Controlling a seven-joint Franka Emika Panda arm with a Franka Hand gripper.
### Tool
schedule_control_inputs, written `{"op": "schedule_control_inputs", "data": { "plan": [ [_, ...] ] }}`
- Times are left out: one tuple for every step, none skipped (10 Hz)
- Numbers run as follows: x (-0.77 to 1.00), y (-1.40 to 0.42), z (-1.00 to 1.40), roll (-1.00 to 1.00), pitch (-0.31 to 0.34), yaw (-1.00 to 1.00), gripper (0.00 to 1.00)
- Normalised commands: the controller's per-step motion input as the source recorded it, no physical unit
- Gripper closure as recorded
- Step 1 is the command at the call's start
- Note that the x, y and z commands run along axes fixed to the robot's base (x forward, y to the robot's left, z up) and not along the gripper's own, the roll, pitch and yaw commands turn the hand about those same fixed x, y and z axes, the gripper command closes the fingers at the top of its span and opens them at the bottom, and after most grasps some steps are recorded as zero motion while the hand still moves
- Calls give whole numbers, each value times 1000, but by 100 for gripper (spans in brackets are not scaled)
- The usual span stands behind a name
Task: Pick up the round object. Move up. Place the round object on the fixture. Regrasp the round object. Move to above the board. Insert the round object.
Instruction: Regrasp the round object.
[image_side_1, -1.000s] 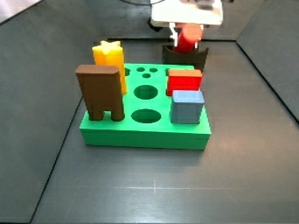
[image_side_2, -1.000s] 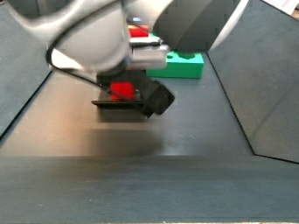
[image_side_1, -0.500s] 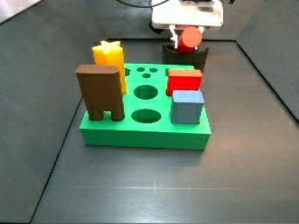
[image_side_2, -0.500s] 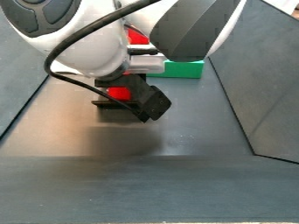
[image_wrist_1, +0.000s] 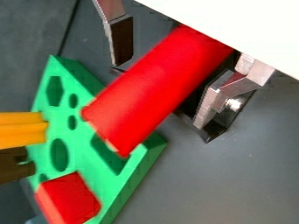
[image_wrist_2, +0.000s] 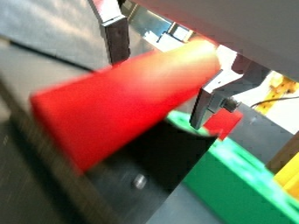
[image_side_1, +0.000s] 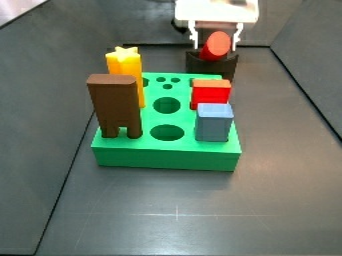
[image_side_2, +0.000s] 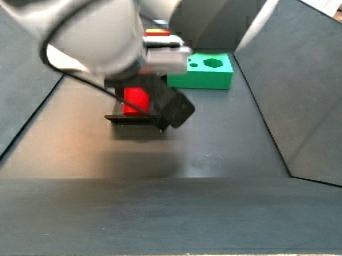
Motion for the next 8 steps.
{"op": "schedule_control_inputs", "data": {
  "plan": [
    [-38,-6,1000,44,-6,46,0],
    [-42,-5,1000,51,5,48,0],
    [-43,-2,846,54,39,42,0],
    [-43,1,727,54,55,37,0],
    [-34,4,486,52,78,25,0],
    [-29,3,239,53,87,7,0],
    [-1,-1000,929,1000,66,27,0],
    [1,-1000,895,1000,64,26,0]
  ]
}}
